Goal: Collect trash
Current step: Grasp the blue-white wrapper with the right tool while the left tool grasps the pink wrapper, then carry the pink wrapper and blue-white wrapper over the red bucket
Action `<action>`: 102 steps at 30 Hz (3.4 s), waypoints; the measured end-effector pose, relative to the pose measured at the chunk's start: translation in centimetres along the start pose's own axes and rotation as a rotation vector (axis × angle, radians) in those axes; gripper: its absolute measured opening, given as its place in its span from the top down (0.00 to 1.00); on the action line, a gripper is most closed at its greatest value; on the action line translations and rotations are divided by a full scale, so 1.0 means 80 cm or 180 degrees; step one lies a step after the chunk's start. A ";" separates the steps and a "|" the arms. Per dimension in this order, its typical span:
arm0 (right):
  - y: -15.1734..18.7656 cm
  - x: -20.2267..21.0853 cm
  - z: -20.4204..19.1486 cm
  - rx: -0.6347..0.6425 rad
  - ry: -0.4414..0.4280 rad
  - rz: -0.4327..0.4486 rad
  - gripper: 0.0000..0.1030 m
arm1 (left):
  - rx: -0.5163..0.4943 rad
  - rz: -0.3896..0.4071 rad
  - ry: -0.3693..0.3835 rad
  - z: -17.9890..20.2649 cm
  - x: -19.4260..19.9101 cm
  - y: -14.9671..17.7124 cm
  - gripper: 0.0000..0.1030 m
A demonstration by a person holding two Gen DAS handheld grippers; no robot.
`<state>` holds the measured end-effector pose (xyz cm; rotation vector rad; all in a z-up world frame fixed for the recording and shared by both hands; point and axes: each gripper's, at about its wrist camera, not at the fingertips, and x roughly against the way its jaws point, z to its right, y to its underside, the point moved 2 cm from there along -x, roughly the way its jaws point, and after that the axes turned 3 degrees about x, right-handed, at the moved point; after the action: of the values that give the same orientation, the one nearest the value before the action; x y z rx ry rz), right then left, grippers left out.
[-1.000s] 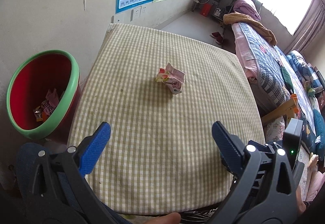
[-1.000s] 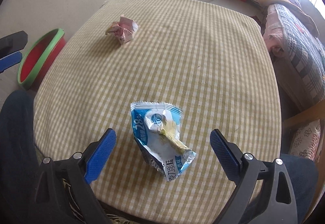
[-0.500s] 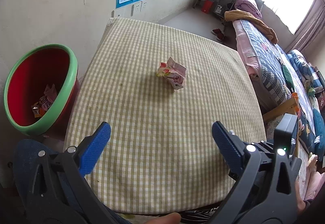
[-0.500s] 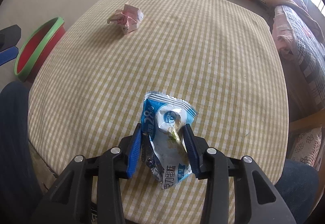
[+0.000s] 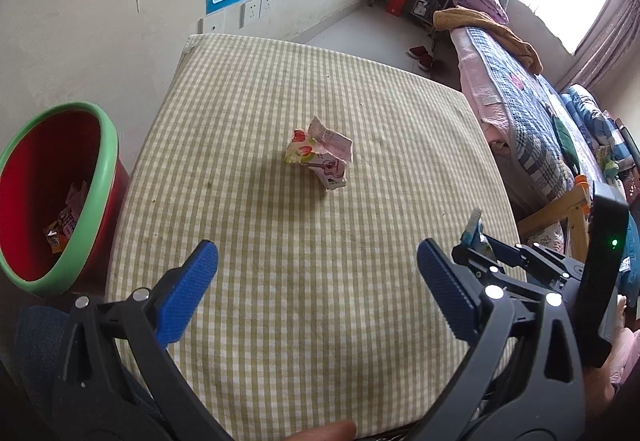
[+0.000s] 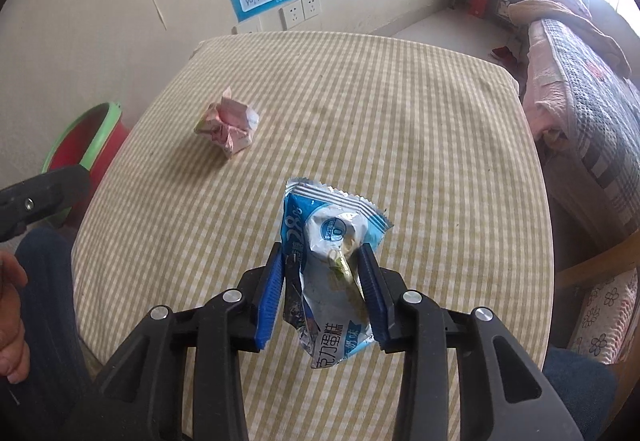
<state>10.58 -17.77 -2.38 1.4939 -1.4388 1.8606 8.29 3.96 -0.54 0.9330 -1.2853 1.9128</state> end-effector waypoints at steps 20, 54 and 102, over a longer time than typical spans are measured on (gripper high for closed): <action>-0.042 -0.046 0.067 -0.0332 -0.0040 0.0048 0.64 | 0.0208 -0.0242 -0.0023 -0.001 -0.127 -0.068 0.05; -0.035 -0.021 0.057 -0.0177 -0.0076 0.0351 0.64 | 0.0044 -0.0258 -0.0036 0.019 -0.126 -0.069 0.44; -0.014 0.007 -0.087 0.0570 -0.0038 0.0141 0.64 | 0.0480 0.0129 0.0007 -0.097 0.026 0.030 0.44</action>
<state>7.61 -11.51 -0.83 1.5683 -1.3511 2.0577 3.62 10.79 -2.07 0.9862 -1.1798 2.0647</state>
